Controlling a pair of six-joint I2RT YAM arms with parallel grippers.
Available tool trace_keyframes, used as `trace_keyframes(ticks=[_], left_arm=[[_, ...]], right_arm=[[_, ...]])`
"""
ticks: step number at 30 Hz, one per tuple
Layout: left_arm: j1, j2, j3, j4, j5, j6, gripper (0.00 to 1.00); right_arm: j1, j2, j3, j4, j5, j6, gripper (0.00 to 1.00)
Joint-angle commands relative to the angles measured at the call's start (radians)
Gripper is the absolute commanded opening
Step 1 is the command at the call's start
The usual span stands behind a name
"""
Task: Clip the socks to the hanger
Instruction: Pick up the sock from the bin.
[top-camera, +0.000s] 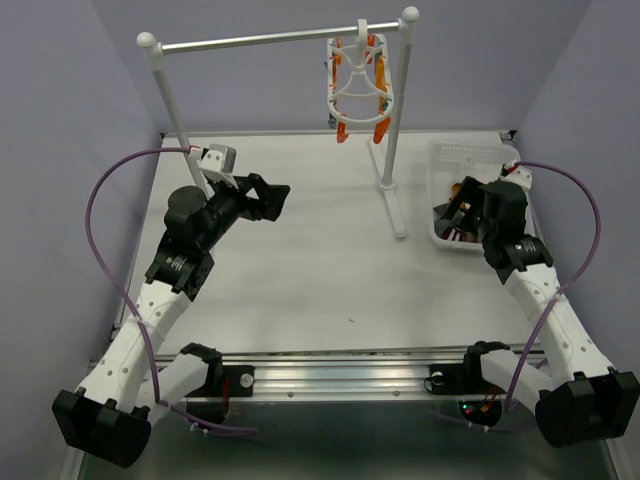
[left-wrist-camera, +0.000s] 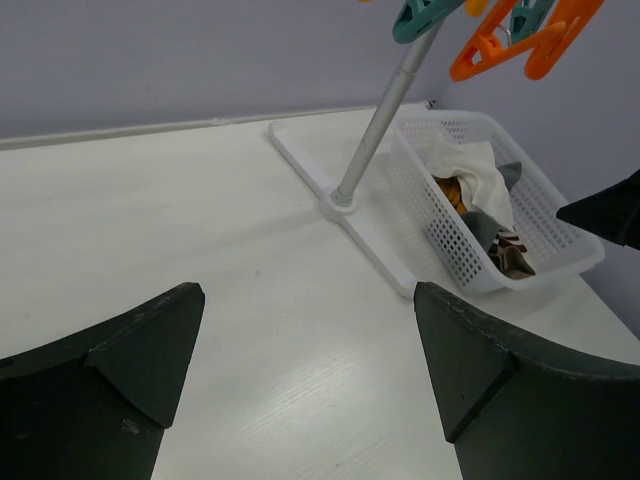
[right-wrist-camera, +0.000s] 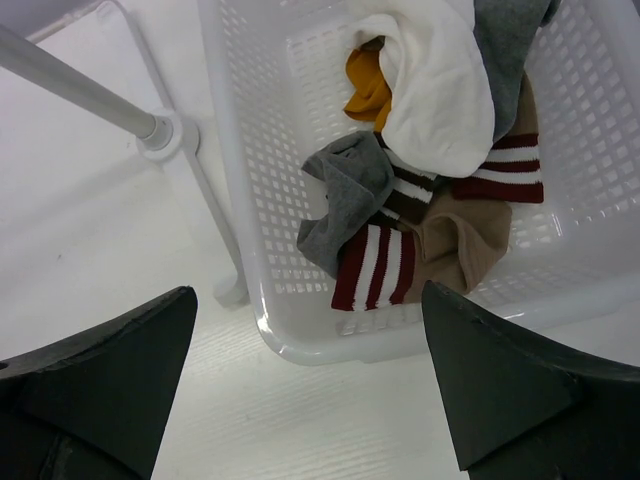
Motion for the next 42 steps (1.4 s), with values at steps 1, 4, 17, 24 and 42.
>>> trace_keyframes(ticks=[1,4,17,24,42], left_arm=[[-0.002,0.023,0.033,0.048,0.08,0.033,0.99],[-0.005,0.056,0.061,0.056,0.196,0.072,0.99],[-0.02,0.313,0.3,0.15,0.567,0.199,0.99],[-0.034,0.46,0.429,0.191,0.686,0.207,0.95],[-0.071,0.612,0.598,0.199,0.697,0.271,0.96]], right_arm=[[0.007,-0.015,0.004,0.045,0.001,-0.005,1.0],[0.007,-0.015,-0.002,0.047,-0.02,-0.023,1.0],[0.007,0.013,-0.01,0.059,-0.114,-0.063,1.0],[0.007,0.04,-0.01,0.064,-0.111,-0.072,1.0],[0.007,0.033,-0.007,0.062,-0.025,-0.069,1.0]])
